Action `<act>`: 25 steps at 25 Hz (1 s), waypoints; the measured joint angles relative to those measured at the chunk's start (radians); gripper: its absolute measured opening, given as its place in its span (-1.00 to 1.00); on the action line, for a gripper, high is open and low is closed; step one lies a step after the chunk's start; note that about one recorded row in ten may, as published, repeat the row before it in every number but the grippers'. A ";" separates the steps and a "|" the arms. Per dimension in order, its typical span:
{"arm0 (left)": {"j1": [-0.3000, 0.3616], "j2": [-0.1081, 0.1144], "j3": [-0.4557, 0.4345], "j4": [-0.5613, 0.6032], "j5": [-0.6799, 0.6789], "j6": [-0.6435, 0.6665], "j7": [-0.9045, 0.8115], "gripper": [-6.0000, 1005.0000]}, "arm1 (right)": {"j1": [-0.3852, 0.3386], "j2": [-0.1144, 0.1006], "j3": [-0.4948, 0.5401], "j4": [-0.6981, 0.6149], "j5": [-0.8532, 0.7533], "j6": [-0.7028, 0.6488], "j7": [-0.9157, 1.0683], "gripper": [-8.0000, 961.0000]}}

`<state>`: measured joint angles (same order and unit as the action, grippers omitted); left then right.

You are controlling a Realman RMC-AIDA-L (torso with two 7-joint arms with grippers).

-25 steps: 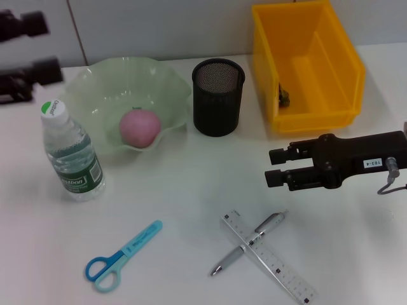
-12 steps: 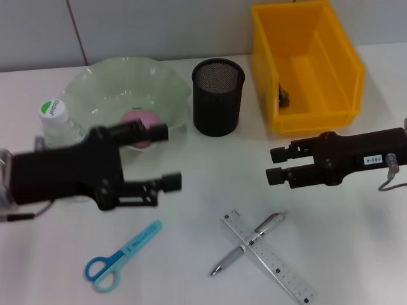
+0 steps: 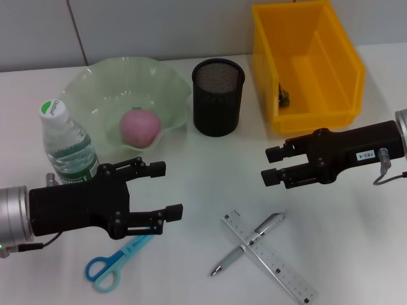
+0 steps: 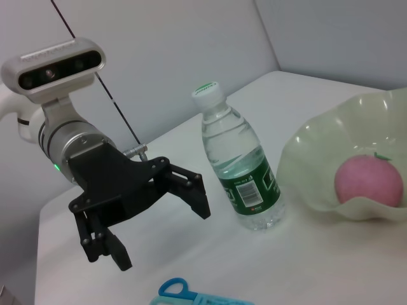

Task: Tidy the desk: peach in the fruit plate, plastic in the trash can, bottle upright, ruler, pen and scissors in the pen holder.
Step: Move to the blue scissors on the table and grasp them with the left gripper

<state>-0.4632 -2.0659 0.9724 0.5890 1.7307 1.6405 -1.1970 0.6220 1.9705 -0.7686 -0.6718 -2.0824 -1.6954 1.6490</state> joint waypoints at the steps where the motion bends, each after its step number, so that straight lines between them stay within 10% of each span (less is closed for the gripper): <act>1: 0.001 0.002 0.007 0.001 0.000 -0.001 -0.010 0.73 | 0.001 0.002 0.000 0.000 -0.004 0.000 -0.003 0.37; 10: -0.013 0.002 0.015 0.156 0.128 0.002 -0.285 0.73 | 0.002 0.002 -0.001 -0.022 -0.010 0.004 0.000 0.37; 16: 0.002 0.005 0.108 0.621 0.247 0.115 -0.753 0.72 | -0.005 -0.002 -0.001 -0.026 -0.016 0.010 -0.003 0.37; 25: -0.121 0.001 0.279 0.932 0.555 0.179 -1.088 0.71 | -0.015 -0.001 0.000 -0.024 -0.036 0.034 -0.009 0.37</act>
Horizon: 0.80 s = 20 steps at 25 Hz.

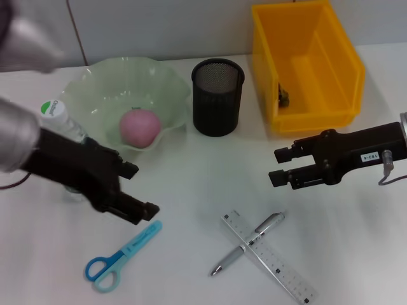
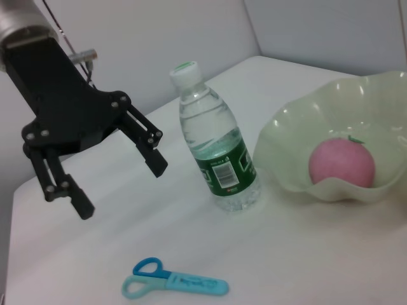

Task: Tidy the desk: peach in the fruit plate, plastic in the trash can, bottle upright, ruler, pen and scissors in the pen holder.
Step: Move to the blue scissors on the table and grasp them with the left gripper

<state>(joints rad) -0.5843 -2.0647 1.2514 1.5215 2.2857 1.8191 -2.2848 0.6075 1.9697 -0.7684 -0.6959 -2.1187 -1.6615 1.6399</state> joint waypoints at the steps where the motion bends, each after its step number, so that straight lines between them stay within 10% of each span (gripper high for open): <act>1: -0.034 -0.002 0.042 0.015 0.050 0.002 -0.049 0.71 | -0.001 -0.001 0.000 0.000 -0.004 0.005 0.004 0.37; 7: -0.056 -0.003 0.073 0.018 0.078 0.001 -0.075 0.71 | 0.001 -0.001 0.003 -0.001 -0.024 0.011 0.002 0.37; 9: -0.200 -0.013 0.212 -0.069 0.208 -0.005 -0.249 0.71 | 0.005 -0.002 0.007 -0.003 -0.024 0.011 -0.002 0.37; 20: -0.270 -0.015 0.291 -0.205 0.244 -0.056 -0.361 0.70 | 0.021 -0.003 0.008 -0.023 -0.023 0.052 0.006 0.37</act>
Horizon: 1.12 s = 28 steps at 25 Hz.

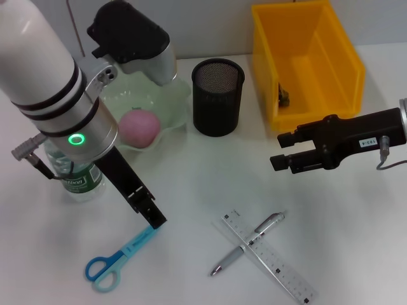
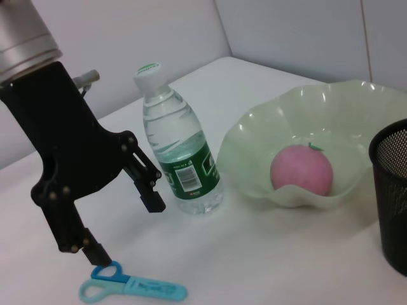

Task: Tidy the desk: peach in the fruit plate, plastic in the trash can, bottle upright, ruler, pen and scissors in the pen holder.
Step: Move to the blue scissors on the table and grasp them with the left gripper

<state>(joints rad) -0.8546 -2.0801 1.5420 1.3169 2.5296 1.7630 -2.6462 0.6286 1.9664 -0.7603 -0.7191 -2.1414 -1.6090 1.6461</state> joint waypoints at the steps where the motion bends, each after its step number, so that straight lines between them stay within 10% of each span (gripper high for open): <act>1: -0.007 0.000 -0.004 -0.034 0.025 -0.005 -0.046 0.70 | 0.003 0.000 -0.003 0.000 0.000 0.002 -0.002 0.37; 28: -0.033 0.000 0.068 -0.180 0.059 -0.032 -0.080 0.65 | 0.010 -0.001 -0.007 -0.003 -0.011 0.003 -0.005 0.37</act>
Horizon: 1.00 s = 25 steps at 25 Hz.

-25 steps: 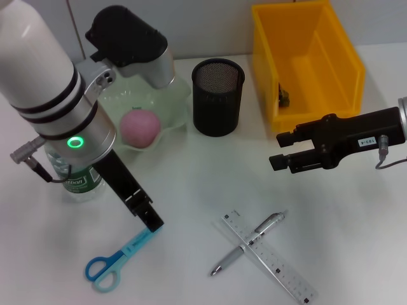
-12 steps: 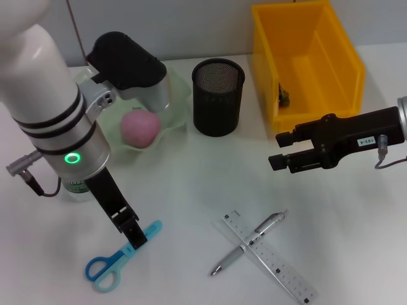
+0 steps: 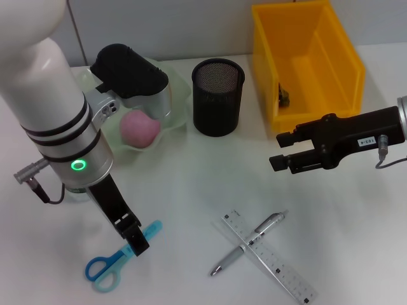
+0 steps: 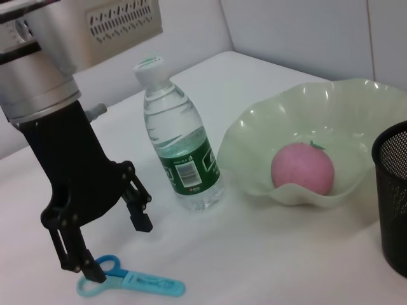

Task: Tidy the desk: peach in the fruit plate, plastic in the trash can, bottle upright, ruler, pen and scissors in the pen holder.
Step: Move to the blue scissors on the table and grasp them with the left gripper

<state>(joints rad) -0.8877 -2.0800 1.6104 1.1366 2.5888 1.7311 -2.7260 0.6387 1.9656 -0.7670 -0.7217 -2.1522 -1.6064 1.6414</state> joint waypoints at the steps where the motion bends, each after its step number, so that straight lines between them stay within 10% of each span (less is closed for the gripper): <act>1: 0.000 0.000 0.001 -0.016 -0.003 -0.010 0.000 0.65 | -0.001 0.001 0.000 -0.001 0.000 0.000 0.000 0.37; 25: 0.020 0.000 0.071 -0.129 -0.063 -0.111 0.061 0.61 | 0.013 0.012 -0.002 0.009 -0.015 0.018 0.006 0.37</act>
<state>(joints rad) -0.8682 -2.0799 1.6812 1.0078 2.5253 1.6205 -2.6645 0.6521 1.9777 -0.7685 -0.7122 -2.1675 -1.5885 1.6474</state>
